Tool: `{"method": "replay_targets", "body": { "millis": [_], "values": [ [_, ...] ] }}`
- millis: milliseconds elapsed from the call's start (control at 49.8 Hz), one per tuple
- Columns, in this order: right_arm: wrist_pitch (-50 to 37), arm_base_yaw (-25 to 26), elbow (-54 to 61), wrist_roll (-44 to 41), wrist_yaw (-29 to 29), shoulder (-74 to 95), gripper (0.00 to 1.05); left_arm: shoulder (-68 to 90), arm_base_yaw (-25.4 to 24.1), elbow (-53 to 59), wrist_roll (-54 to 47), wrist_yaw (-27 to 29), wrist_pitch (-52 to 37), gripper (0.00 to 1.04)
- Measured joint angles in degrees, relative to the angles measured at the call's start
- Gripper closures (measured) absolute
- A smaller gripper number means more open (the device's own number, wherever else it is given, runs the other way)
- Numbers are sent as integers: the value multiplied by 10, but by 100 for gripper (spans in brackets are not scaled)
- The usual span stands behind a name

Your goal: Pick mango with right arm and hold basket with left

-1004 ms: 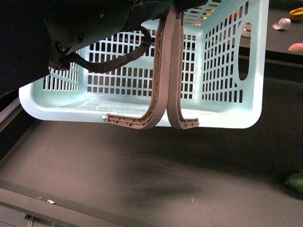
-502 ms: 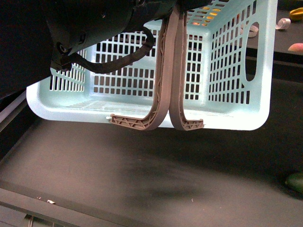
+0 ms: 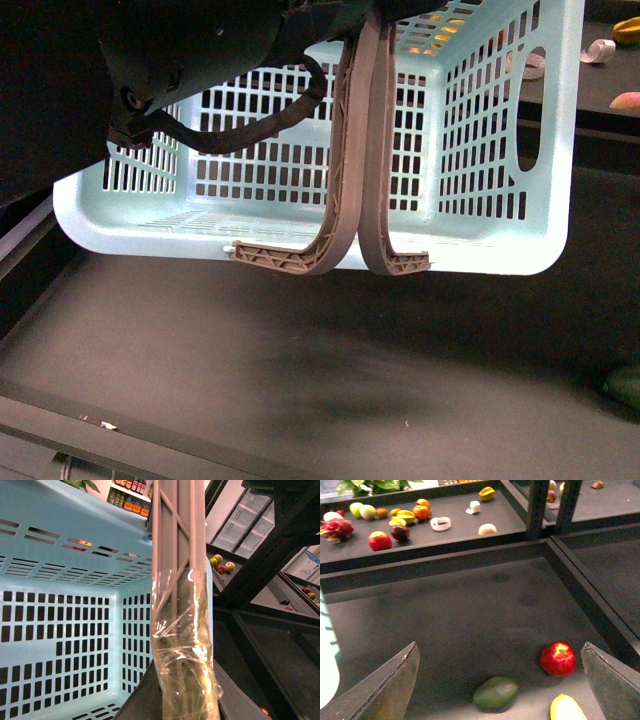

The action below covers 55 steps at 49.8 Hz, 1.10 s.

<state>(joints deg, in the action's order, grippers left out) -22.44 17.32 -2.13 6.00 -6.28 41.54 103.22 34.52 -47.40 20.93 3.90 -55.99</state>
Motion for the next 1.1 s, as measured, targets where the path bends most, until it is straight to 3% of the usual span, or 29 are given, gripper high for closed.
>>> {"method": "replay_targets", "body": {
  "millis": [100,321,562,1105],
  "values": [
    [-185,59,-12,-19,32,230,8,0,0,0,0,0,0,97],
    [-353,119,-91,-53,62,562,8,0,0,0,0,0,0,97],
    [-383,175,-191,-90,71,833,8,0,0,0,0,0,0,97],
    [-396,226,-327,-161,44,1079,8,0,0,0,1,0,0,97]
  ]
}}
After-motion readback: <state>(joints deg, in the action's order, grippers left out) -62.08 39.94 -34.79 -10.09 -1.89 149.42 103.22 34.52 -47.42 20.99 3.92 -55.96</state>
